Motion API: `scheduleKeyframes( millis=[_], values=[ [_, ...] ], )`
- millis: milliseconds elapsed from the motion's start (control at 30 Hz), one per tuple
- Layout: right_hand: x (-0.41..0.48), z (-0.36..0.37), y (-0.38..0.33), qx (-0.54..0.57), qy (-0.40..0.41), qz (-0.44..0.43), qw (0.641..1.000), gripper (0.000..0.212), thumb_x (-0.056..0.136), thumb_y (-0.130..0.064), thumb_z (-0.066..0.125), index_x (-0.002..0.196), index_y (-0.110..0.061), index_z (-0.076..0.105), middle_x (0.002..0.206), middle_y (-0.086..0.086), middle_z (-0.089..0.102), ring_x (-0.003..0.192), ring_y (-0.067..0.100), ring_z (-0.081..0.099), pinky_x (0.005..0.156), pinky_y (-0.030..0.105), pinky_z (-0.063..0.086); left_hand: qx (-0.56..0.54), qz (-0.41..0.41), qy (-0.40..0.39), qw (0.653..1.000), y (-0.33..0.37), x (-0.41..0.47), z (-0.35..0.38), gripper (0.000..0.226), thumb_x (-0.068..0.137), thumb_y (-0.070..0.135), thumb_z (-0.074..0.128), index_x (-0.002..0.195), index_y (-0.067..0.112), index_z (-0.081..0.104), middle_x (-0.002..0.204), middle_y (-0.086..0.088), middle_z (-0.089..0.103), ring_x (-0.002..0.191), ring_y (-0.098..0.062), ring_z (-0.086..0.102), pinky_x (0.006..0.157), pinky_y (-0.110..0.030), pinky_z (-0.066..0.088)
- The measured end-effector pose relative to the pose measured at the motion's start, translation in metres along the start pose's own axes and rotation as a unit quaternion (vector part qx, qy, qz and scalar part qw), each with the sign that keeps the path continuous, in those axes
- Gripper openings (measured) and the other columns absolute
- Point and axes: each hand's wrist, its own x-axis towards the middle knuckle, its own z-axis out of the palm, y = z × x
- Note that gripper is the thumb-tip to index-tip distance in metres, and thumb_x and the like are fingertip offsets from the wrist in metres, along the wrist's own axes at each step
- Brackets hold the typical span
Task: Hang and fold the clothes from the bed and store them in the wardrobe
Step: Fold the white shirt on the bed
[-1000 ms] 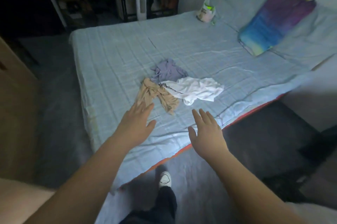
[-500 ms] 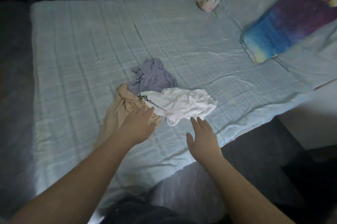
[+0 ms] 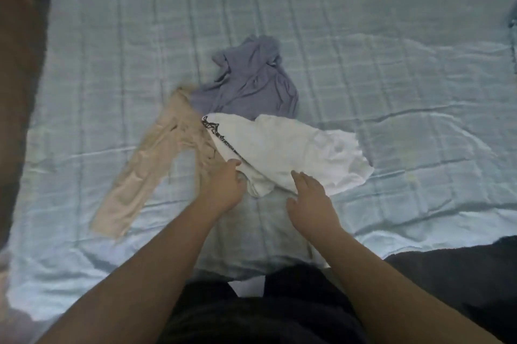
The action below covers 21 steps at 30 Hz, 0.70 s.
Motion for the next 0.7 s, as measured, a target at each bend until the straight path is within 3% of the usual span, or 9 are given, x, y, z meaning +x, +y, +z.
scheduleKeyframes(
  millis=[100,267,333,400,467,533,600,700],
  values=[
    [0.06,-0.003,0.024,-0.05,-0.073,-0.064,0.994,0.065,0.097,-0.033,0.049,0.155,-0.026,0.022,0.161,0.001,0.026,0.146,0.022,0.023,0.116,0.042,0.027,-0.075,-0.103,0.046,0.991,0.005,0.021,0.034,0.044,0.093,0.021,0.054,0.135,0.01,0.049,0.123,-0.01,0.06,0.113,-0.029,0.059,0.089,-0.03,0.043],
    [0.137,0.013,0.035,-0.153,-0.162,-0.157,0.962,0.075,0.091,-0.049,0.055,0.153,-0.029,0.019,0.16,0.001,0.02,0.145,0.027,0.021,0.112,0.048,0.032,-0.235,-0.279,0.092,0.926,0.003,0.053,0.08,0.043,0.091,0.015,0.06,0.132,0.009,0.047,0.122,-0.013,0.061,0.091,-0.024,0.057,0.068,-0.027,0.042],
    [0.149,0.026,0.036,-0.182,-0.157,-0.161,0.957,0.081,0.084,-0.051,0.063,0.15,-0.032,0.02,0.157,0.0,0.019,0.141,0.029,0.024,0.106,0.053,0.038,-0.305,-0.302,0.102,0.898,0.002,0.062,0.095,0.05,0.091,0.014,0.063,0.136,0.007,0.042,0.125,-0.015,0.061,0.092,-0.025,0.06,0.072,-0.034,0.052],
    [0.157,0.039,0.036,-0.2,-0.122,-0.15,0.961,0.079,0.08,-0.041,0.07,0.145,-0.035,0.025,0.153,0.0,0.023,0.136,0.03,0.027,0.099,0.052,0.043,-0.353,-0.318,0.119,0.872,0.001,0.071,0.107,0.057,0.089,0.011,0.067,0.139,0.004,0.039,0.124,-0.017,0.062,0.105,-0.031,0.063,0.089,-0.045,0.055],
    [0.163,0.048,0.042,-0.208,-0.065,-0.161,0.962,0.069,0.081,-0.024,0.069,0.139,-0.036,0.034,0.147,0.0,0.032,0.13,0.029,0.033,0.09,0.05,0.047,-0.364,-0.32,0.13,0.865,-0.001,0.077,0.117,0.055,0.085,0.009,0.072,0.133,0.003,0.046,0.115,-0.013,0.064,0.107,-0.031,0.064,0.092,-0.042,0.054],
    [0.17,0.049,0.049,-0.163,-0.024,-0.188,0.968,0.058,0.081,-0.012,0.064,0.132,-0.032,0.045,0.139,0.001,0.042,0.123,0.031,0.041,0.085,0.049,0.049,-0.365,-0.305,0.117,0.872,-0.004,0.082,0.122,0.042,0.084,0.008,0.073,0.122,0.002,0.056,0.11,-0.012,0.068,0.104,-0.03,0.066,0.09,-0.041,0.054],
    [0.18,0.044,0.056,-0.069,-0.007,-0.211,0.975,0.048,0.079,0.001,0.057,0.124,-0.017,0.057,0.128,0.01,0.054,0.111,0.037,0.052,0.085,0.046,0.047,-0.345,-0.294,0.106,0.885,-0.005,0.083,0.125,0.036,0.088,0.015,0.069,0.122,0.005,0.062,0.106,-0.008,0.069,0.098,-0.026,0.065,0.083,-0.036,0.053],
    [0.194,0.021,0.064,0.074,-0.003,-0.123,0.99,0.035,0.084,0.003,0.048,0.115,-0.007,0.062,0.114,0.017,0.064,0.104,0.035,0.058,0.085,0.035,0.041,-0.355,-0.288,0.139,0.878,-0.002,0.073,0.125,0.032,0.09,0.025,0.065,0.122,0.023,0.063,0.102,-0.003,0.068,0.096,-0.024,0.064,0.083,-0.037,0.053]
  ],
)
